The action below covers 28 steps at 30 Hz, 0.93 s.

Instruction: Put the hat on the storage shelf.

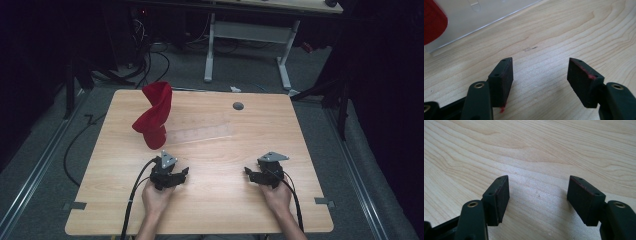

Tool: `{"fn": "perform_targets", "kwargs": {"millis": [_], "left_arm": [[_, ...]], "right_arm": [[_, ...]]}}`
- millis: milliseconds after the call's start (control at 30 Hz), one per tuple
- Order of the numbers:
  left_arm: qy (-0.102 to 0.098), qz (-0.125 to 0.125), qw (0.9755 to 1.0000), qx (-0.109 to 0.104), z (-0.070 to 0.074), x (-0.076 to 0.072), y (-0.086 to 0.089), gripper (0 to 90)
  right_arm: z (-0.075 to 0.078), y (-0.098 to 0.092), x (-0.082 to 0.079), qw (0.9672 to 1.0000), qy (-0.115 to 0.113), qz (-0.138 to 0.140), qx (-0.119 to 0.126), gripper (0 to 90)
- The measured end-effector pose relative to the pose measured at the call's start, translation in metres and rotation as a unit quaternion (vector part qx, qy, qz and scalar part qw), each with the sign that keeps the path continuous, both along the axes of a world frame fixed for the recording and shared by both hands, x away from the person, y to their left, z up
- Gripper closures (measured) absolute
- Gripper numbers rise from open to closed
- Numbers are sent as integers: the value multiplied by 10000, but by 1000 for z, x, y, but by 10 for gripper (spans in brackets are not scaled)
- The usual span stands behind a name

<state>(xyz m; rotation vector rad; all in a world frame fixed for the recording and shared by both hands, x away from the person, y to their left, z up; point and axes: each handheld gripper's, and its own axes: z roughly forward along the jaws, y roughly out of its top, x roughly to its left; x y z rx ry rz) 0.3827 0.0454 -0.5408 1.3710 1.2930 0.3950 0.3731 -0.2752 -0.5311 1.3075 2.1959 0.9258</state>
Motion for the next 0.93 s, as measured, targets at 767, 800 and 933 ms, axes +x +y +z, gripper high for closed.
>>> {"fn": "perform_targets", "kwargs": {"millis": [767, 800, 933], "left_arm": [[139, 0, 9996, 266, -5, -1, -6, 287], [139, -1, 9996, 264, -5, -1, -6, 287], [141, -2, 9996, 257, -5, -1, -6, 286]], "right_arm": [[0, 0, 0, 10000, -2, -1, 3, 345], [0, 0, 0, 10000, -2, 0, 3, 346], [0, 0, 0, 10000, -2, 0, 2, 345]]}}
